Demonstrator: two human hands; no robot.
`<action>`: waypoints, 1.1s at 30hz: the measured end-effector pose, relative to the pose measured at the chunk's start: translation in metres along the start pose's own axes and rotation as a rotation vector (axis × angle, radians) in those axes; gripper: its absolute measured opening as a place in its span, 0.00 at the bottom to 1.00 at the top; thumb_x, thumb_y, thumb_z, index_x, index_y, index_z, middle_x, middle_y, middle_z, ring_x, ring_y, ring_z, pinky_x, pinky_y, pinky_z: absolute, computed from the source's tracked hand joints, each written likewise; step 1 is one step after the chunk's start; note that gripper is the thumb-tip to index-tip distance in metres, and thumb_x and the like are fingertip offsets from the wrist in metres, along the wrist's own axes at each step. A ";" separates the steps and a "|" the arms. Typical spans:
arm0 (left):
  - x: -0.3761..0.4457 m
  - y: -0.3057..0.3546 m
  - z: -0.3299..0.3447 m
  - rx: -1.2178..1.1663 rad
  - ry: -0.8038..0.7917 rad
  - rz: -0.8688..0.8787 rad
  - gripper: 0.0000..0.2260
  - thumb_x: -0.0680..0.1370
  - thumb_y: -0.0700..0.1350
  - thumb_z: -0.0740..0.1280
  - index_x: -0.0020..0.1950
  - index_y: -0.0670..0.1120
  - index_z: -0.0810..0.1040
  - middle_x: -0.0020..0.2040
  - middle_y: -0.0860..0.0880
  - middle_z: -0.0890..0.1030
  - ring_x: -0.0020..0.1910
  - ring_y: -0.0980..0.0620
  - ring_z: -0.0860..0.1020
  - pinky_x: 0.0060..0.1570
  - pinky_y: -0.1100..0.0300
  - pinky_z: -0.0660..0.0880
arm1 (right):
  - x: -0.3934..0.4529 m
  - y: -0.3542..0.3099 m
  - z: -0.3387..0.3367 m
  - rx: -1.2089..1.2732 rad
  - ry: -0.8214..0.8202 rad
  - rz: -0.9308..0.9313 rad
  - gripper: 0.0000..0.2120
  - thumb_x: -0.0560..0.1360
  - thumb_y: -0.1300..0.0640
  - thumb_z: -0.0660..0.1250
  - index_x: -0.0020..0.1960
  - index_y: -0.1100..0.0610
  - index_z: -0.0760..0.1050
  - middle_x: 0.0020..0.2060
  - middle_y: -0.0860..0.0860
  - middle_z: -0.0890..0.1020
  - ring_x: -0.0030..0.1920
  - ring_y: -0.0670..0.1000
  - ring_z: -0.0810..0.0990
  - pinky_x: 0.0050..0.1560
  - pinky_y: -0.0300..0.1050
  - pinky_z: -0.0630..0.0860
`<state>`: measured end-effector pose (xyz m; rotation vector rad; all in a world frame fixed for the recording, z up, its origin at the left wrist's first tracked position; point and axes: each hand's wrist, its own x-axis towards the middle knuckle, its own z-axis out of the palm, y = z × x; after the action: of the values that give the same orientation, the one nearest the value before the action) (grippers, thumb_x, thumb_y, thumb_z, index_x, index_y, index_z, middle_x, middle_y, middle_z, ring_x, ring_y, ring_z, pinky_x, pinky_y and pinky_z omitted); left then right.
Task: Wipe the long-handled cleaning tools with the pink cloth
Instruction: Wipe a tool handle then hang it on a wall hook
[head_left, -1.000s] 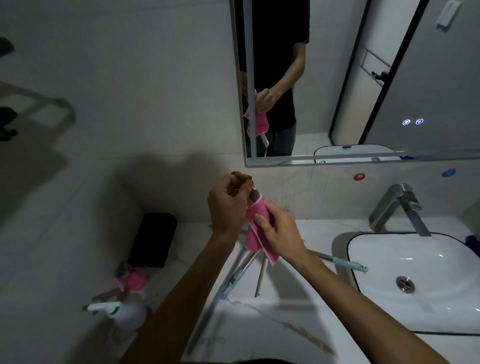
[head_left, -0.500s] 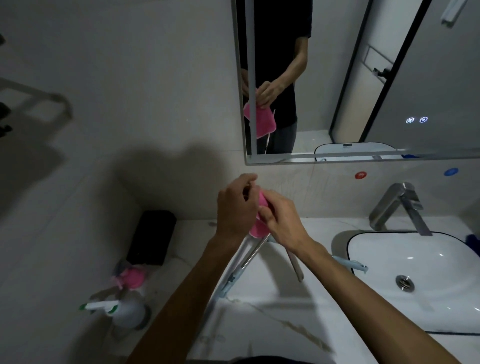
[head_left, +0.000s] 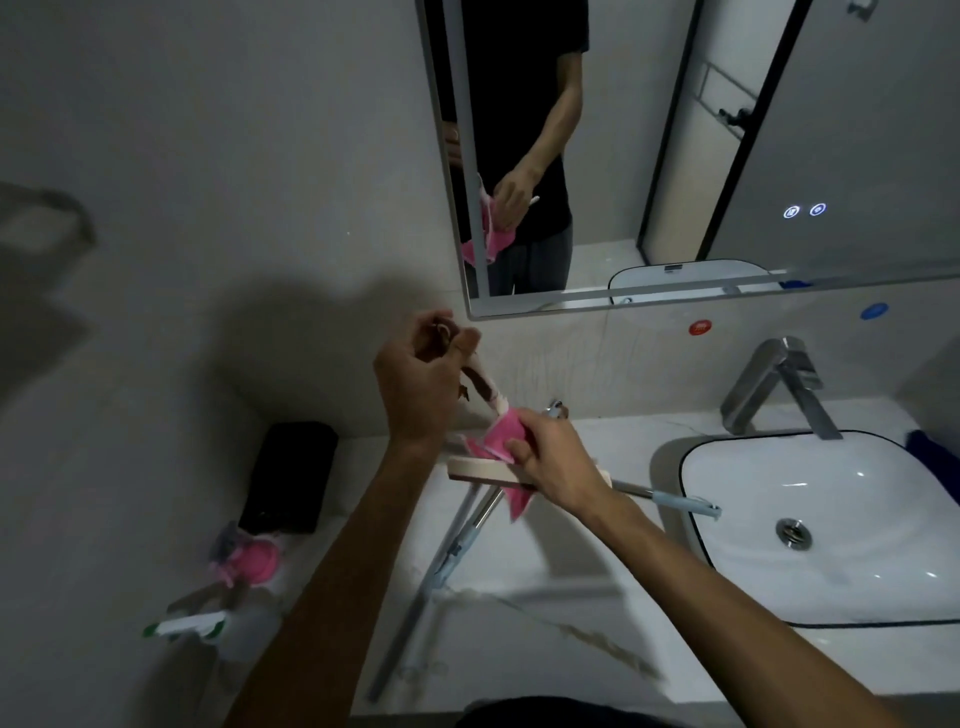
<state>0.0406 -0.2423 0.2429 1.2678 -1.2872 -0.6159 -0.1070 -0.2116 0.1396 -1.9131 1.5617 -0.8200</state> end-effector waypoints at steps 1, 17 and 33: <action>-0.002 -0.001 0.001 -0.007 0.006 0.004 0.11 0.74 0.41 0.75 0.54 0.46 0.80 0.46 0.54 0.82 0.46 0.59 0.83 0.47 0.63 0.81 | -0.001 0.001 0.000 0.002 0.009 0.015 0.01 0.77 0.63 0.67 0.47 0.59 0.77 0.32 0.45 0.74 0.32 0.43 0.72 0.37 0.39 0.67; -0.024 -0.031 0.014 -0.006 -0.160 -0.046 0.06 0.79 0.45 0.70 0.51 0.43 0.80 0.46 0.48 0.83 0.47 0.52 0.83 0.51 0.52 0.82 | 0.011 -0.017 -0.013 0.006 0.074 -0.148 0.10 0.83 0.52 0.63 0.63 0.53 0.74 0.51 0.51 0.83 0.48 0.51 0.82 0.51 0.46 0.81; -0.004 -0.024 0.015 0.059 -0.089 -0.193 0.12 0.76 0.53 0.72 0.42 0.46 0.75 0.37 0.52 0.78 0.36 0.56 0.77 0.36 0.64 0.73 | 0.034 -0.052 -0.005 0.124 0.304 -0.232 0.12 0.82 0.53 0.61 0.57 0.59 0.77 0.41 0.49 0.80 0.38 0.46 0.78 0.41 0.34 0.73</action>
<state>0.0323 -0.2505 0.2166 1.4384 -1.2718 -0.7837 -0.0713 -0.2348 0.1851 -1.9721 1.4292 -1.3288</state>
